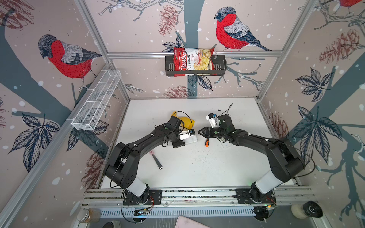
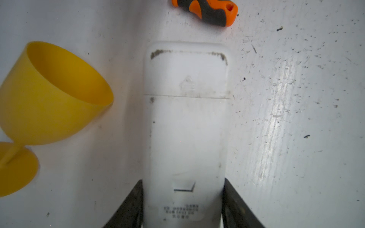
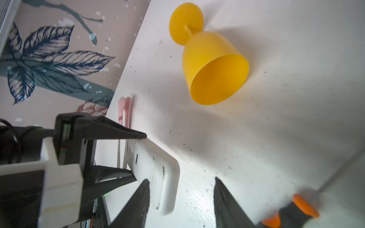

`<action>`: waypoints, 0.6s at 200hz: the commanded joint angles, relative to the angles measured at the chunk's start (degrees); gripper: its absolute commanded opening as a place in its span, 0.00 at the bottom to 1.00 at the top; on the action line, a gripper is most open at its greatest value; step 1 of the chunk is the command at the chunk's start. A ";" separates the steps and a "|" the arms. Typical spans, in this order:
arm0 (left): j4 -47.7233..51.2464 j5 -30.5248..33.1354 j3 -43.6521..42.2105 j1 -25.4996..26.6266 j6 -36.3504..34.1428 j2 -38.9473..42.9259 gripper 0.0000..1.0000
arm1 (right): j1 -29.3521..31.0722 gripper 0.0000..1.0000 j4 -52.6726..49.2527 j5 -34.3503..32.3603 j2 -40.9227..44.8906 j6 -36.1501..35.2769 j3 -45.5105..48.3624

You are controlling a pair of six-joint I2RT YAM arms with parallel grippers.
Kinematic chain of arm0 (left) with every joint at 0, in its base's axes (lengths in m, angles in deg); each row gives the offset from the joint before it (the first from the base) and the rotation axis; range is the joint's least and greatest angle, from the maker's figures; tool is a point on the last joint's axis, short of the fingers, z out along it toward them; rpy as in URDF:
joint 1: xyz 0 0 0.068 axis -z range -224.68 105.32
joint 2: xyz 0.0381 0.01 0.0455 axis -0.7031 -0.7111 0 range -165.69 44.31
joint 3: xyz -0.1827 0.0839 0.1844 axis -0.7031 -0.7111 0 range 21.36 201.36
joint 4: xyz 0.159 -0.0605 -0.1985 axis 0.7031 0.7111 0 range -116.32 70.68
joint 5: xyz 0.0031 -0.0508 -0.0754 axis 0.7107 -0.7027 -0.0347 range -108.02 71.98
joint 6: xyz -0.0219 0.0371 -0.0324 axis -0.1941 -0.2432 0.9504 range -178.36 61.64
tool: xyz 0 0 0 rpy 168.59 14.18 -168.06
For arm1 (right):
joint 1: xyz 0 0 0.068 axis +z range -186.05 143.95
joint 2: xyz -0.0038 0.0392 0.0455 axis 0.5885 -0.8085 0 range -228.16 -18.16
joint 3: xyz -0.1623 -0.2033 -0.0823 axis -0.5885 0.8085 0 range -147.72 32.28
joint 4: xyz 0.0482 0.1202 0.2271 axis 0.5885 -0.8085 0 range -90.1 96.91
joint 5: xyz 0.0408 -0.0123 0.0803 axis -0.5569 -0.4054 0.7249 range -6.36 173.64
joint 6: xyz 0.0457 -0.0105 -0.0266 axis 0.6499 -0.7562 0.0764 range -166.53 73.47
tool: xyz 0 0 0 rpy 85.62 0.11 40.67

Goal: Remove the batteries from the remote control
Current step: 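Close the left gripper on the remote's sides while the right gripper reaches the cover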

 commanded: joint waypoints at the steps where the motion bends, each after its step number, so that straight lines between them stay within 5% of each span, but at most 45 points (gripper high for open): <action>1: -2.08 -0.94 -0.48 0.20 -0.38 0.76 0.52 | 1.27 0.45 -2.14 2.44 -1.08 -2.81 -1.52; 75: -2.52 0.33 -0.80 0.16 0.25 1.65 0.52 | 4.89 0.53 -6.74 1.90 -2.90 -6.49 -4.68; 120: -2.23 0.71 -0.80 0.22 0.41 1.65 0.52 | 6.09 0.42 -9.42 -1.69 -4.52 -7.67 -6.32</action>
